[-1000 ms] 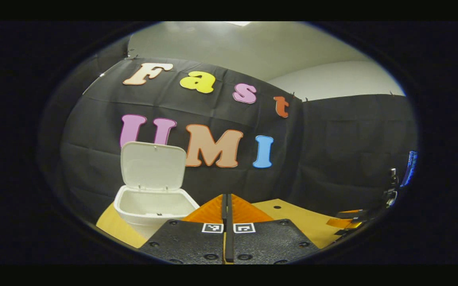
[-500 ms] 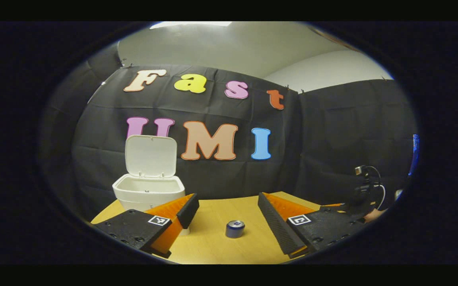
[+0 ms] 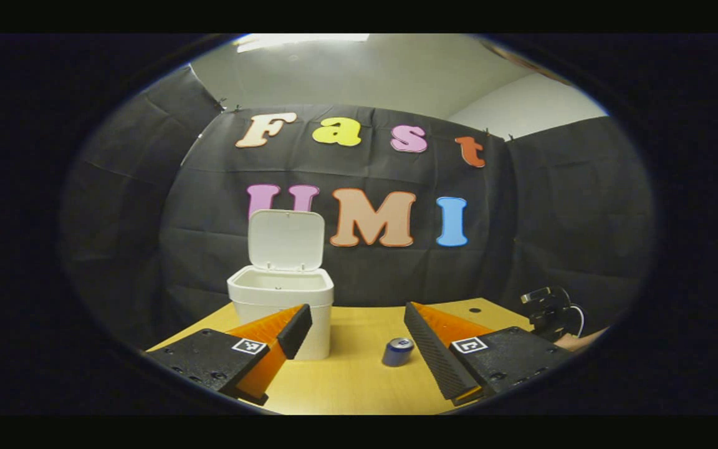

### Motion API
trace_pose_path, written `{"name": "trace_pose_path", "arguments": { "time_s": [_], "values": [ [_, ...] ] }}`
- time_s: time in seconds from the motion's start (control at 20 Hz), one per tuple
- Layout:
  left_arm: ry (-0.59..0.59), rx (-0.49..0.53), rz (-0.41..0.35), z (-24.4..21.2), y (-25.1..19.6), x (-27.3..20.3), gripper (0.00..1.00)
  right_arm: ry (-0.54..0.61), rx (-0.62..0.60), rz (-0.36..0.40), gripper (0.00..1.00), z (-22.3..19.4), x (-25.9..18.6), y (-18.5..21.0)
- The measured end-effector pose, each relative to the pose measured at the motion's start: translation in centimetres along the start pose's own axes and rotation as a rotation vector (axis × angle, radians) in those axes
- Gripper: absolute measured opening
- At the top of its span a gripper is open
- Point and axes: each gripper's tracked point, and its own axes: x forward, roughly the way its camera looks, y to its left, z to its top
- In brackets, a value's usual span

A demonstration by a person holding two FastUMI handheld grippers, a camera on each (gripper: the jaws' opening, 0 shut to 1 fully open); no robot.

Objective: Press the lid of the desktop garbage bin to open it, pick up the crumpled paper on the desktop and throw it into the bin, then pick up the pop can on the desktop and drop it into the bin, and finally close the garbage bin lid.

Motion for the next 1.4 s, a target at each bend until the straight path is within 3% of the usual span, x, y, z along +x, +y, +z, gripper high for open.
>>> {"name": "trace_pose_path", "arguments": {
  "time_s": [0.15,0.3,0.6,0.8,1.05,1.25,1.4],
  "values": [
    [0.012,-0.014,0.051,-0.3,1.2,-0.6,0.92,0.068,-0.012,0.001,0.88,-1.5,1.6,0.2],
    [0.024,-0.015,0.089,-0.7,2.2,-1.2,0.92,0.113,-0.010,0.007,0.58,-2.3,2.2,0.4],
    [0.035,-0.027,0.125,-0.8,3.8,-1.8,0.92,0.106,0.000,0.055,0.39,-2.0,1.9,1.4],
    [0.027,-0.046,0.119,-0.6,5.2,-1.9,0.92,0.040,-0.041,0.119,0.39,0.3,-2.0,4.1],
    [0.006,-0.054,0.068,0.2,7.5,-1.5,0.92,-0.166,-0.095,0.281,0.38,8.6,-10.9,13.7],
    [0.007,-0.078,0.035,-0.1,10.3,-1.2,0.92,-0.350,-0.176,0.426,0.38,16.4,-16.4,24.9],
    [0.006,-0.101,0.039,-0.2,13.0,-1.5,0.92,-0.465,-0.227,0.516,0.38,22.5,-18.0,33.1]
  ]
}}
